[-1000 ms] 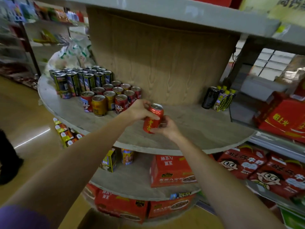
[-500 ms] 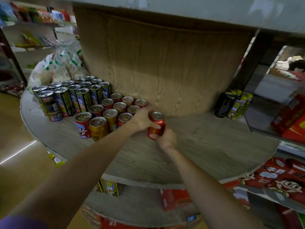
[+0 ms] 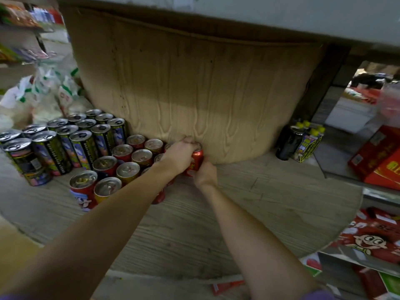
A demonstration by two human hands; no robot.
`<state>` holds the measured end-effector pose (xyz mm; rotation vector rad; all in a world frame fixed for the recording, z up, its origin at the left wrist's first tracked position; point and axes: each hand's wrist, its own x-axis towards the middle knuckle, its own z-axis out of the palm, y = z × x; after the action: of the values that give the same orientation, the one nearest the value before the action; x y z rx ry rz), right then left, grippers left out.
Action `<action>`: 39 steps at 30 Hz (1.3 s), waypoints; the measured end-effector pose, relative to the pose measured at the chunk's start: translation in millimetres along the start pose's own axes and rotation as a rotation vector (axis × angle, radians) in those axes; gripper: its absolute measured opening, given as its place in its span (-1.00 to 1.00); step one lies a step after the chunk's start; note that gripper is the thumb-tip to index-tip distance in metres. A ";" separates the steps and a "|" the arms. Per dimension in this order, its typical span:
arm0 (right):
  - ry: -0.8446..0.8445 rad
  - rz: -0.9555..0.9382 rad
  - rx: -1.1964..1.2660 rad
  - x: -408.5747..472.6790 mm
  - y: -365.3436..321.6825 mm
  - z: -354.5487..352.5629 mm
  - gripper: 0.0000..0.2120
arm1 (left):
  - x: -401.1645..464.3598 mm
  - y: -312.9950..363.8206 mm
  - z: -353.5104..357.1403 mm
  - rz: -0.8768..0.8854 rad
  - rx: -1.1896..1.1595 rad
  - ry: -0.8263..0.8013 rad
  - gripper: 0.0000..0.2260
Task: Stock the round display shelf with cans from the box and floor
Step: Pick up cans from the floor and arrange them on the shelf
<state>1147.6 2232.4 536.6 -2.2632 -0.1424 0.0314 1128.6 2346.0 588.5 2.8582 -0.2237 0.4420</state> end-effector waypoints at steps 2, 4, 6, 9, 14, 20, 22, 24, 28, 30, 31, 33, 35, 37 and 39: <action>-0.002 0.002 0.003 7.5 -1.5 3.6 -0.49 | 5.2 -0.5 5.4 0.003 0.019 0.051 -0.60; 0.006 0.002 0.003 12.7 -1.7 7.9 -0.50 | 8.3 -0.5 9.5 -0.017 0.006 0.099 -0.60; 0.021 -0.011 -0.008 18.0 0.5 11.5 -0.50 | 11.9 -1.8 9.3 -0.038 -0.042 0.111 -0.59; -0.001 -0.022 -0.026 17.7 3.5 8.1 -0.50 | 13.7 -5.8 8.7 -0.055 -0.132 0.101 -0.57; -0.073 -0.040 -0.023 11.6 -1.2 -5.1 -0.45 | 11.9 2.4 3.9 -0.131 -0.139 0.092 -0.53; -0.240 -0.081 0.000 -11.4 3.0 -34.7 -0.47 | 9.9 20.1 -16.7 -0.220 -0.063 -0.113 -0.39; -0.226 -0.083 0.020 -21.4 11.2 -46.4 -0.49 | 5.6 26.6 -23.7 -0.210 -0.094 -0.127 -0.45; -0.204 -0.089 0.013 -30.1 20.8 -58.4 -0.49 | 1.3 34.6 -28.3 -0.210 -0.149 -0.038 -0.60; -0.136 -0.107 0.017 -43.9 39.6 -85.6 -0.62 | -11.3 64.2 -30.3 -0.220 -0.144 0.037 -0.70; -0.111 -0.114 -0.001 -53.9 48.5 -105.9 -0.70 | -17.0 83.7 -28.0 -0.224 -0.178 0.044 -0.73; -0.096 -0.116 -0.005 -59.2 54.9 -117.0 -0.73 | -18.7 94.3 -26.1 -0.223 -0.201 0.048 -0.76; -0.066 -0.110 0.010 -69.8 69.9 -139.7 -0.77 | -21.1 119.2 -22.4 -0.199 -0.220 0.051 -0.78; -0.043 -0.085 0.007 -83.9 87.0 -163.8 -0.76 | -22.5 146.2 -15.4 -0.174 -0.238 0.061 -0.83; -0.032 -0.065 0.006 -99.7 106.9 -188.4 -0.74 | -27.5 180.5 -7.3 -0.161 -0.285 0.042 -0.84; -0.011 -0.079 0.000 -118.4 129.5 -213.9 -0.77 | -38.0 223.4 0.8 -0.165 -0.277 0.023 -0.83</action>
<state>1057.1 1973.3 571.5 -2.2562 -0.2373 0.0018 1051.4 2135.8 623.1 2.5741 -0.0392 0.3778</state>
